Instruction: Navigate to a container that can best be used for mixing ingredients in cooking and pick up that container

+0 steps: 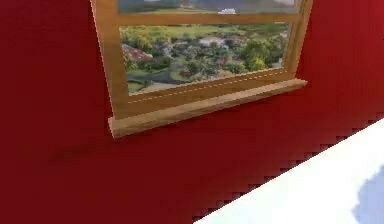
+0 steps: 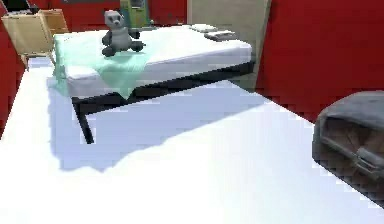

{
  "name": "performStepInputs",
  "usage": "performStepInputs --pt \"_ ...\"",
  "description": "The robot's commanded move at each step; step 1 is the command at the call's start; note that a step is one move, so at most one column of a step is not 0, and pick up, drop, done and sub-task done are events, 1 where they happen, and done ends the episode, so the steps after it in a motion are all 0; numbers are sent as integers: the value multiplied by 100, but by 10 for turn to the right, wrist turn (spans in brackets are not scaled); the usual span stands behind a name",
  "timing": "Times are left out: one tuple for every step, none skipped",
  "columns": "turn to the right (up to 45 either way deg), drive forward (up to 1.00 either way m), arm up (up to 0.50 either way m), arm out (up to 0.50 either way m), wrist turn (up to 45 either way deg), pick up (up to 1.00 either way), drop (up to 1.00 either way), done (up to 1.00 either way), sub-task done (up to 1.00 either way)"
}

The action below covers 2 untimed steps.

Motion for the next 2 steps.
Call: performStepInputs --pt "-450 0 0 0 0 0 0 0 0" --pt "-450 0 0 0 0 0 0 0 0"
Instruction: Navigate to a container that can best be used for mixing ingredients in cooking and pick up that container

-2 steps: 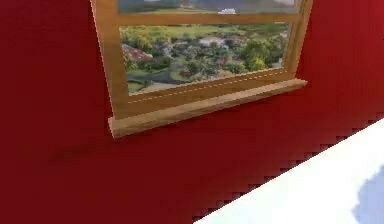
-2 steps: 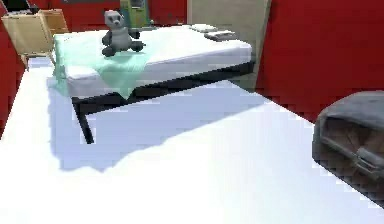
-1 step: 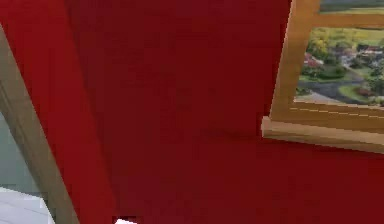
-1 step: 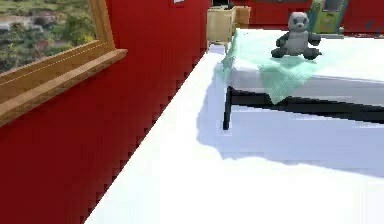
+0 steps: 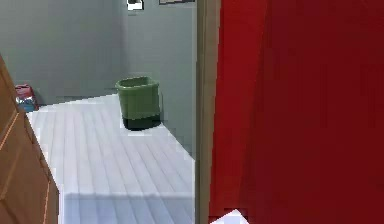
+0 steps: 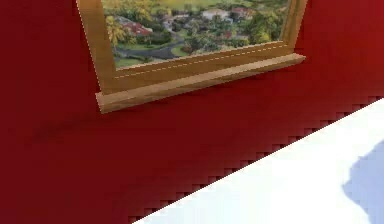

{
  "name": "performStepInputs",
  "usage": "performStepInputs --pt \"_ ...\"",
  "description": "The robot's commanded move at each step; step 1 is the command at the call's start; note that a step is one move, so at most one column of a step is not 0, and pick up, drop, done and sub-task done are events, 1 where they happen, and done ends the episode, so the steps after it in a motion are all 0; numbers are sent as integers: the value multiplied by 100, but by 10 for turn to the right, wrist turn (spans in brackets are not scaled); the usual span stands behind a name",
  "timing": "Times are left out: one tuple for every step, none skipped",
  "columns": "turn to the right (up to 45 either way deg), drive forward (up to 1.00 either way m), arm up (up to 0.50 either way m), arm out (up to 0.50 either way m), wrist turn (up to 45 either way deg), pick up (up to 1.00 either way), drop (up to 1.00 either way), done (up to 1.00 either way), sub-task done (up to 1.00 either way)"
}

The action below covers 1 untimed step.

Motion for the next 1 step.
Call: performStepInputs --pt "-270 0 0 0 0 0 0 0 0"
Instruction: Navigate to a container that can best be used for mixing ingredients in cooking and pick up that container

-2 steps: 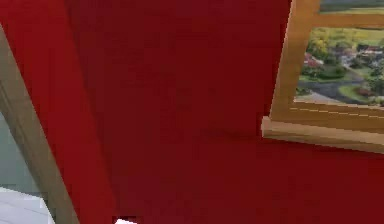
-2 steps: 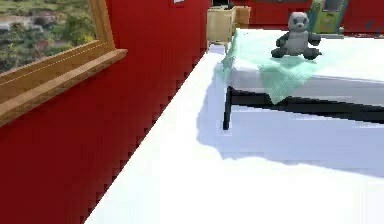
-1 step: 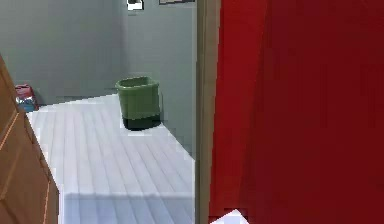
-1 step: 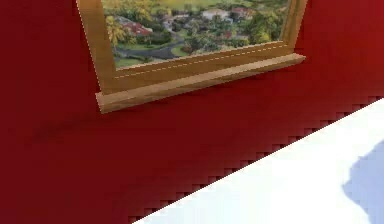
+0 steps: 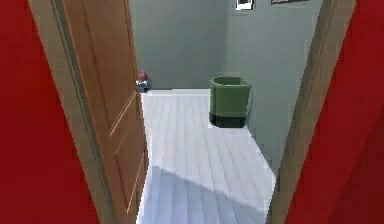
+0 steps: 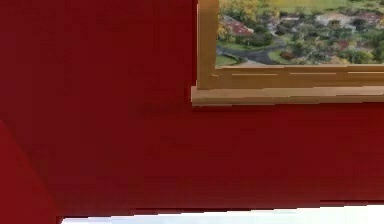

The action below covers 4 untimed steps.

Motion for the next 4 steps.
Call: performStepInputs --pt "0 100 0 0 0 0 0 0 0" --pt "0 50 0 0 0 0 0 0 0" --pt "-90 0 0 0 0 0 0 0 0" --pt "0 45 0 0 0 0 0 0 0"
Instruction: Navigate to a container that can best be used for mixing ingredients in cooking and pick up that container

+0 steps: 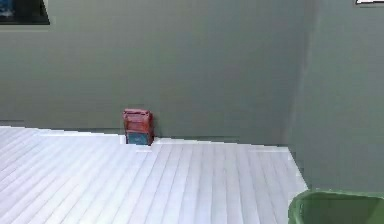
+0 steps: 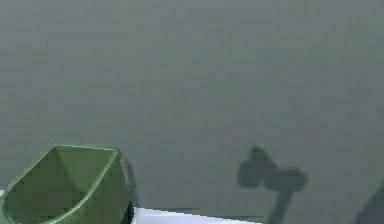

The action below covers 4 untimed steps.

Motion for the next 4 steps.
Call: performStepInputs --pt "-450 0 0 0 0 0 0 0 0" --pt "-90 0 0 0 0 0 0 0 0" --pt "0 30 0 0 0 0 0 0 0" --pt "-180 0 0 0 0 0 0 0 0"
